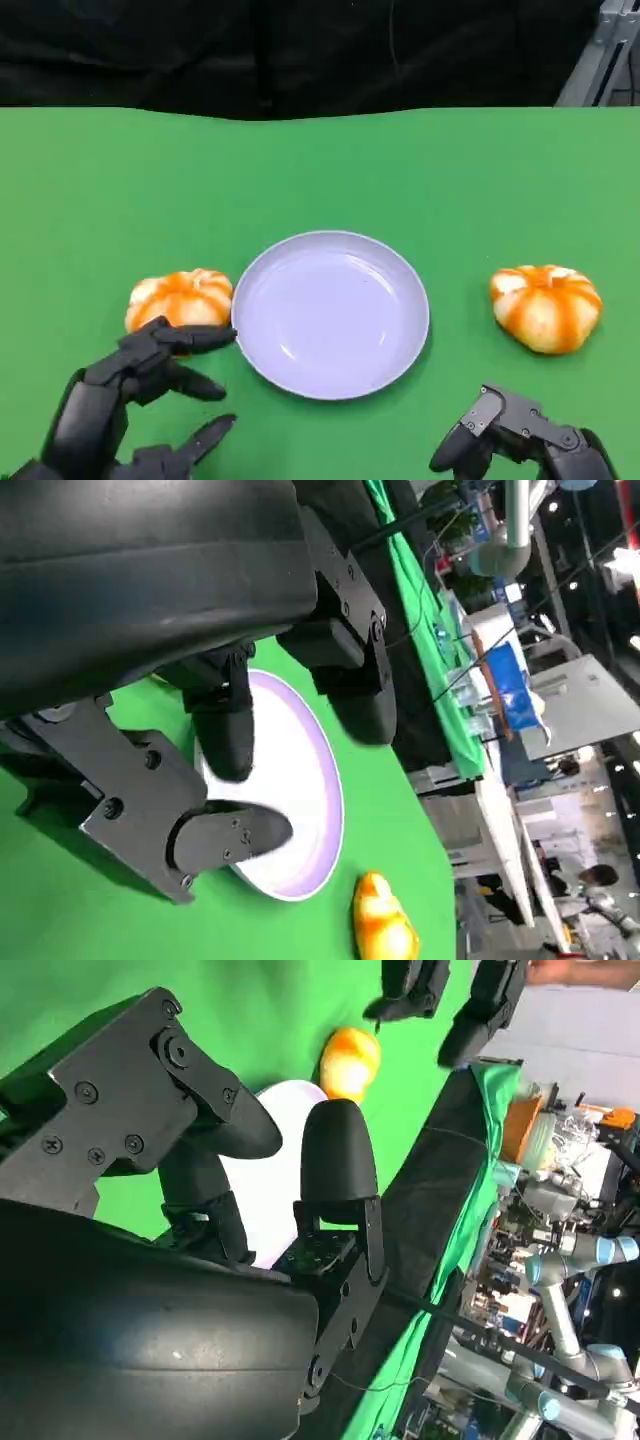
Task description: Grasp the bread from the table and place it into the plate.
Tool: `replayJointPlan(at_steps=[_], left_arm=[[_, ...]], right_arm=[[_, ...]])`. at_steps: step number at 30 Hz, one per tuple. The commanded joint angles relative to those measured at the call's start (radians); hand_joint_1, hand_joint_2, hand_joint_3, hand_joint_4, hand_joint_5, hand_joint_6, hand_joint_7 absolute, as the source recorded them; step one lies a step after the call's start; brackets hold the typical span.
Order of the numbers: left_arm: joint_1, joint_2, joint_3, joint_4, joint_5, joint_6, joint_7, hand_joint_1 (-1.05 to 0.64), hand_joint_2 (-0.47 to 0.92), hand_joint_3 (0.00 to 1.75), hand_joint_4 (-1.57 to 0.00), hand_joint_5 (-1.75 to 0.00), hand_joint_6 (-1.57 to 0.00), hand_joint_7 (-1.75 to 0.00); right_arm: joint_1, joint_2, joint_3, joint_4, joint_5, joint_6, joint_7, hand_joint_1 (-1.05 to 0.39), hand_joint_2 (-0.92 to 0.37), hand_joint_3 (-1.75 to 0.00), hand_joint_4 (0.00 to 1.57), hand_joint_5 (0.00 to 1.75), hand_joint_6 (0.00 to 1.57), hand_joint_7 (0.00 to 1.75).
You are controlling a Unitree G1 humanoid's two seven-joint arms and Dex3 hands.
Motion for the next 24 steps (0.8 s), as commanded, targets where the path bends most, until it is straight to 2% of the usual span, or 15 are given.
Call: replayJointPlan(at_steps=[1,4,9,15,21,24], left_arm=[[-0.048,0.064,0.026,-0.033,0.104,0.104,0.039,-0.41,0.91,0.05,-0.2,-0.82,-0.37,-0.21],[-0.103,0.139,0.009,-0.05,0.316,0.188,0.081,-0.48,0.9,0.02,-0.16,-0.79,-0.29,-0.14],[-0.159,0.182,-0.034,-0.051,0.475,0.249,0.11,-0.5,0.89,0.0,-0.23,-0.66,-0.33,-0.06],[-0.285,0.194,-0.128,0.036,0.643,0.328,0.152,-0.55,0.91,0.01,-0.27,-0.62,-0.4,-0.07],[-0.424,0.183,-0.266,0.134,0.841,0.503,0.112,-0.59,0.92,0.01,-0.2,-0.6,-0.38,-0.04],[-0.453,0.18,-0.301,0.156,0.863,0.555,0.103,-0.6,0.92,0.02,-0.18,-0.6,-0.37,-0.03]], right_arm=[[0.006,0.003,0.001,-0.008,-0.002,-0.002,-0.011,-0.07,-0.34,-1.4,0.7,1.67,0.72,1.4],[0.005,0.007,0.006,-0.009,-0.015,-0.001,-0.017,-0.07,-0.34,-1.41,0.7,1.67,0.71,1.4],[0.005,0.009,0.01,-0.012,-0.012,0.008,-0.017,-0.07,-0.34,-1.41,0.69,1.68,0.7,1.41],[-0.002,0.008,0.012,-0.008,-0.013,0.009,-0.018,-0.07,-0.34,-1.41,0.7,1.69,0.7,1.41],[-0.001,0.007,0.014,-0.01,-0.015,0.009,-0.02,-0.05,-0.34,-1.41,0.7,1.69,0.7,1.4],[0.001,0.006,0.015,-0.014,-0.016,0.013,-0.019,-0.05,-0.34,-1.41,0.7,1.69,0.7,1.39]])
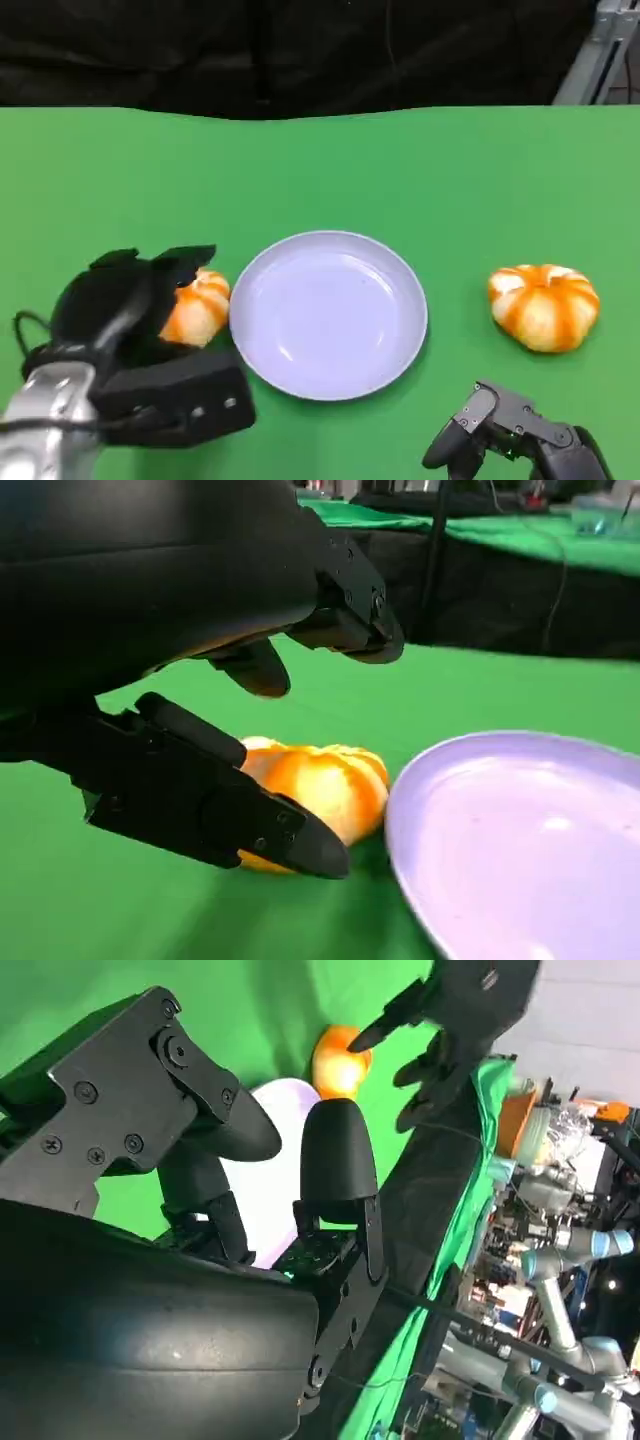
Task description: Grasp the bread from the table and place it into the plate.
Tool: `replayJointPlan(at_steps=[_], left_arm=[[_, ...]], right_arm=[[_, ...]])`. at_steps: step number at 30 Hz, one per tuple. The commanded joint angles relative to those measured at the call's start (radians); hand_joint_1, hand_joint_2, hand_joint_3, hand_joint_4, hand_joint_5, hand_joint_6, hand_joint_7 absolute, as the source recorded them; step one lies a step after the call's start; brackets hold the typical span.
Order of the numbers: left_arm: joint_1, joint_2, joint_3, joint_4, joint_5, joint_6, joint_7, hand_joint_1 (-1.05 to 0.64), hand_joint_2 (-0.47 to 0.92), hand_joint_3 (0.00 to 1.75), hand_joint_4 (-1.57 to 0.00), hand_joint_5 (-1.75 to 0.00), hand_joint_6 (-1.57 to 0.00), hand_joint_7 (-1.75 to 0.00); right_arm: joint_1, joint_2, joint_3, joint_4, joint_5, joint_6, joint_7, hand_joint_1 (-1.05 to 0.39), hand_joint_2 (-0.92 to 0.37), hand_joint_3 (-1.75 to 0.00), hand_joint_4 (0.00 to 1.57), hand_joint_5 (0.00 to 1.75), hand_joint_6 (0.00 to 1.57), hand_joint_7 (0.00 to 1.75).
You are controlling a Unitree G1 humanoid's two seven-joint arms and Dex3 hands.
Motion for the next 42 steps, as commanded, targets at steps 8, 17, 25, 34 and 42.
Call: replayJointPlan(at_steps=[8,17,25,34,42], left_arm=[[-0.219,-0.006,-0.146,0.298,0.076,0.171,-0.107,-0.57,0.91,0.0,-0.23,-0.49,-0.37,-0.01],[-0.292,-0.011,-0.2,0.452,0.034,0.181,-0.087,-0.54,0.9,0.0,-0.33,-0.31,-0.4,0.0],[-0.298,-0.004,-0.217,0.455,0.015,0.188,-0.079,-0.54,0.9,0.0,-0.35,-0.27,-0.4,0.0],[-0.299,-0.002,-0.222,0.455,0.011,0.19,-0.078,-0.54,0.9,0.0,-0.37,-0.23,-0.4,0.0],[-0.3,0.0,-0.225,0.455,0.007,0.191,-0.077,-0.54,0.9,0.0,-0.39,-0.21,-0.4,0.0]], right_arm=[[0.011,0.001,0.005,-0.015,-0.012,0.006,-0.012,-0.06,-0.33,-1.41,0.71,1.7,0.7,1.39],[0.01,0.002,0.007,-0.015,-0.016,0.01,-0.014,-0.06,-0.33,-1.42,0.71,1.7,0.7,1.38],[0.01,0.002,0.007,-0.015,-0.015,0.01,-0.015,-0.06,-0.33,-1.42,0.71,1.7,0.71,1.38],[0.01,0.002,0.007,-0.015,-0.015,0.01,-0.015,-0.06,-0.33,-1.42,0.71,1.7,0.71,1.38],[0.01,0.002,0.007,-0.015,-0.015,0.01,-0.015,-0.06,-0.33,-1.42,0.71,1.7,0.71,1.38]])
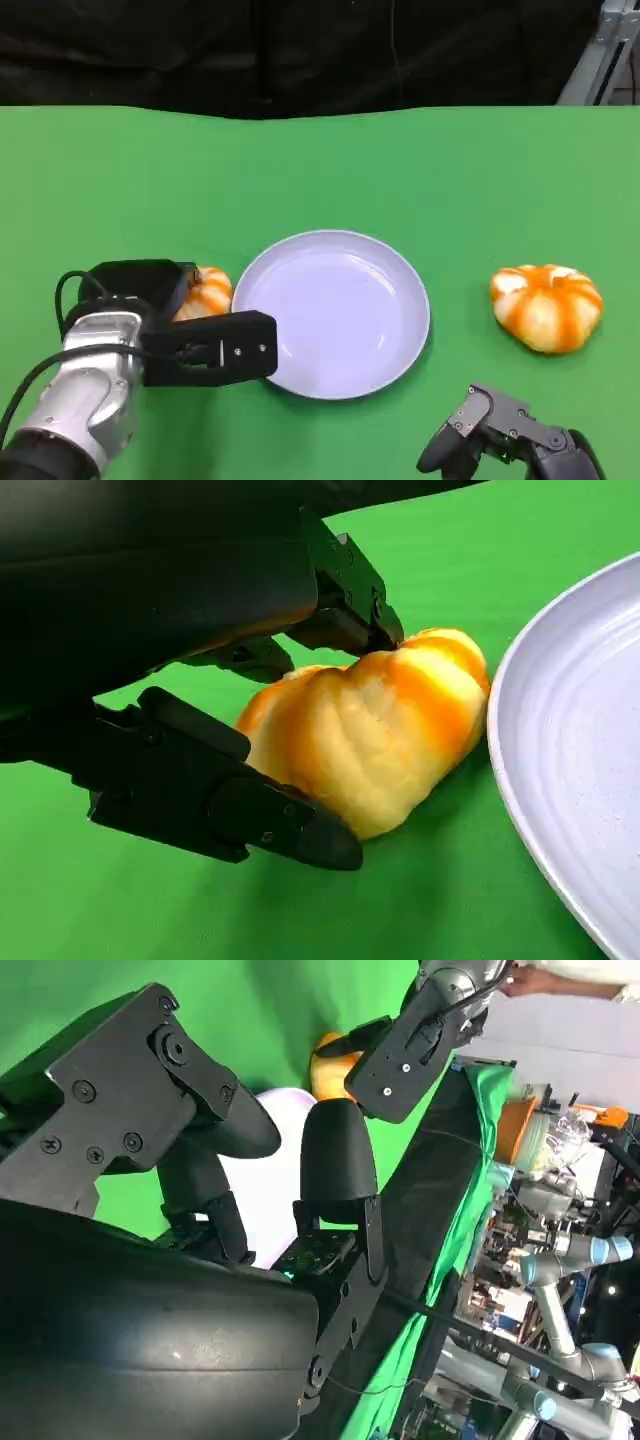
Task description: Grasp the bread from the table and place it into the plate.
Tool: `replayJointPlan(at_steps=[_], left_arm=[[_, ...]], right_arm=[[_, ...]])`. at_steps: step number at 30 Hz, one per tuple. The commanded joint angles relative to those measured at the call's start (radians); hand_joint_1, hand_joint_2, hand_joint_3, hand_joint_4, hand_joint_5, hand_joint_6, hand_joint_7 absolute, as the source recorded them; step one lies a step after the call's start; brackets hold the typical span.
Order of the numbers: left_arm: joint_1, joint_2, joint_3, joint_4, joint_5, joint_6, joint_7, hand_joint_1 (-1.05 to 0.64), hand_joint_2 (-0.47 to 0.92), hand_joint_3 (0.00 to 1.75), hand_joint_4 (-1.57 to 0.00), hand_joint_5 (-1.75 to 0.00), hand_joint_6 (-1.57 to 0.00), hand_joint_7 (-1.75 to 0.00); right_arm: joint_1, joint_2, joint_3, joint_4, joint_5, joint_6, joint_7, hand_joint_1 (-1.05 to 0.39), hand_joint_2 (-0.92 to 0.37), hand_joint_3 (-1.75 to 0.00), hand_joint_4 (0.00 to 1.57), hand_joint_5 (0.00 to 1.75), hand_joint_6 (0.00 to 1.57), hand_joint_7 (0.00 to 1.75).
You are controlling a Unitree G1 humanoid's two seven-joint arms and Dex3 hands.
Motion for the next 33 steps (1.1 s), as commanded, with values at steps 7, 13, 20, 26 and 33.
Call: replayJointPlan(at_steps=[7,13,20,26,33], left_arm=[[0.001,0.037,-0.012,0.167,-0.068,-0.221,0.192,-0.33,0.92,0.03,-0.77,-1.52,-1.04,-0.22],[0.009,0.108,0.008,0.085,-0.061,-0.272,0.282,-0.23,0.92,0.07,-0.76,-1.71,-0.84,-0.83],[0.093,0.167,0.071,-0.122,-0.075,-0.294,0.37,-0.15,0.87,0.05,-0.85,-1.75,-0.63,-1.65],[0.135,0.164,0.097,-0.201,-0.046,-0.276,0.409,-0.14,0.85,0.05,-0.87,-1.75,-0.62,-1.74],[0.146,0.151,0.098,-0.215,-0.027,-0.272,0.452,-0.16,0.84,0.05,-0.89,-1.75,-0.64,-1.75]], right_arm=[[0.004,-0.005,-0.006,-0.007,0.002,-0.005,-0.008,-0.05,-0.33,-1.42,0.71,1.7,0.7,1.37],[0.01,0.002,0.003,-0.013,-0.009,0.003,-0.014,-0.07,-0.34,-1.41,0.7,1.7,0.71,1.38],[0.038,-0.003,0.001,-0.036,0.001,0.008,-0.01,-0.03,-0.37,-1.38,0.67,1.69,0.69,1.39],[0.036,-0.005,0.002,-0.042,0.003,0.009,-0.008,-0.06,-0.37,-1.36,0.69,1.68,0.7,1.39],[0.035,-0.006,0.01,-0.042,0.009,0.016,-0.002,-0.03,-0.36,-1.37,0.69,1.67,0.7,1.38]])
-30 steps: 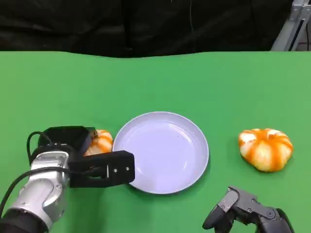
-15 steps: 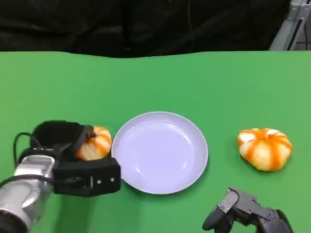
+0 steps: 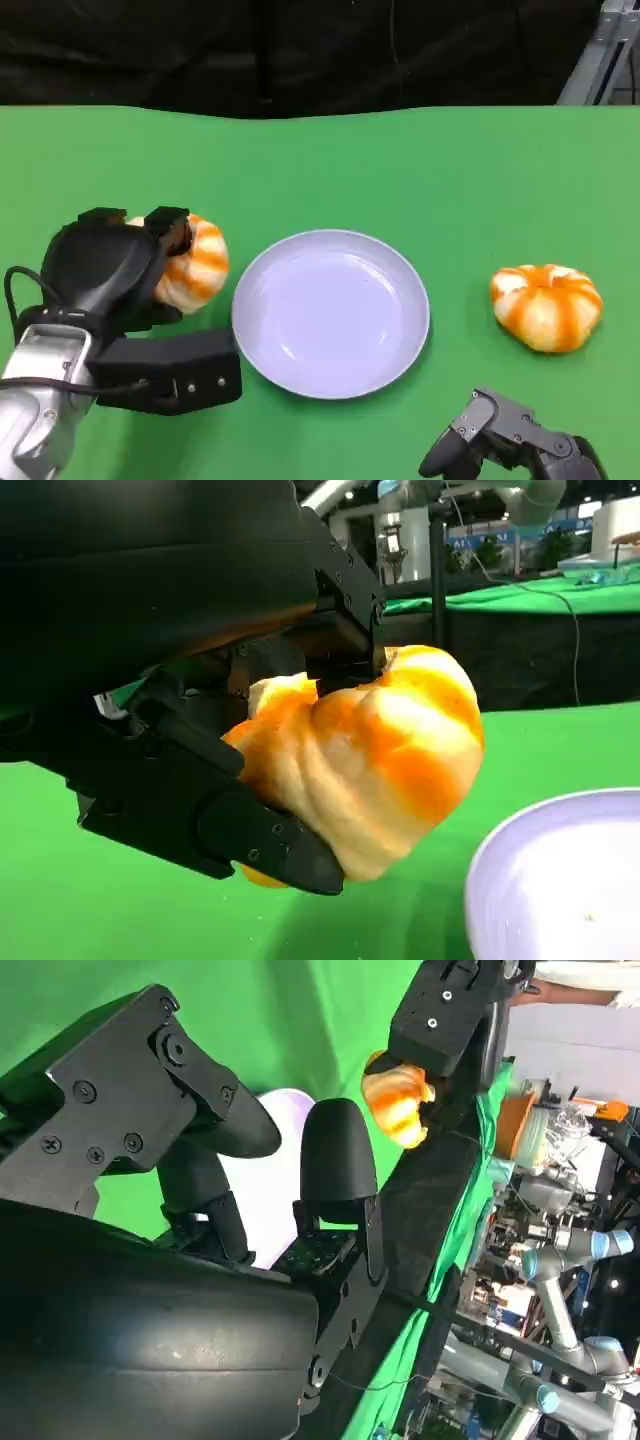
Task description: Grasp the bread from the table and place it into the plate.
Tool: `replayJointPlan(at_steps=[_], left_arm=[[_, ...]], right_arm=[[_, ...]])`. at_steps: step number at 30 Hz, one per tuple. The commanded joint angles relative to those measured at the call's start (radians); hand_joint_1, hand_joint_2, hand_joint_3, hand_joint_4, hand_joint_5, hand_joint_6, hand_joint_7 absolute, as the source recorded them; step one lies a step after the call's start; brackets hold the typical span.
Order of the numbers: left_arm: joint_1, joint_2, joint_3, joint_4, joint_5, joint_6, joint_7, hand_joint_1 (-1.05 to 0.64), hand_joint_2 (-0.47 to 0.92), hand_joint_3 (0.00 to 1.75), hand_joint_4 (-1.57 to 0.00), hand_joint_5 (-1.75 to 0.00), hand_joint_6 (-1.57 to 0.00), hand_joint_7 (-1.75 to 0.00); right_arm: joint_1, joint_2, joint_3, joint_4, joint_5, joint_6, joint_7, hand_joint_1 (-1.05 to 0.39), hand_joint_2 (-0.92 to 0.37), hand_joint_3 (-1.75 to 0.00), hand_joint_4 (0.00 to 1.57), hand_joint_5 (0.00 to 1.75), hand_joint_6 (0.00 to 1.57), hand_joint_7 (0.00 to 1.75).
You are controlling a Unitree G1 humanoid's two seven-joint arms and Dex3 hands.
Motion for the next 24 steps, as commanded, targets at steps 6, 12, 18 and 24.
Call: replayJointPlan(at_steps=[6,12,18,24], left_arm=[[0.016,0.0,0.021,-0.037,-0.008,-0.05,0.076,-0.14,0.87,0.09,-0.91,-1.75,-0.68,-1.75],[0.014,-0.018,0.015,-0.069,-0.033,-0.104,0.046,-0.2,0.48,0.91,-0.91,-1.75,-0.69,-1.75],[-0.006,-0.098,-0.031,-0.096,-0.035,-0.145,0.028,-0.21,0.32,1.2,-0.95,-1.75,-0.74,-1.75],[-0.014,-0.171,-0.064,-0.1,-0.047,-0.137,-0.047,-0.2,0.29,1.23,-0.94,-1.75,-0.74,-1.75]], right_arm=[[-0.001,-0.005,0.003,-0.012,0.004,0.01,0.003,-0.06,-0.36,-1.37,0.7,1.67,0.71,1.38],[0.001,-0.005,0.003,-0.015,0.017,0.018,0.008,-0.02,-0.36,-1.37,0.69,1.68,0.7,1.39],[0.003,-0.004,0.007,-0.018,0.008,0.016,0.008,-0.02,-0.36,-1.39,0.69,1.69,0.7,1.38],[0.01,-0.004,0.011,-0.034,-0.004,0.031,0.01,-0.05,-0.35,-1.4,0.69,1.69,0.7,1.38]])
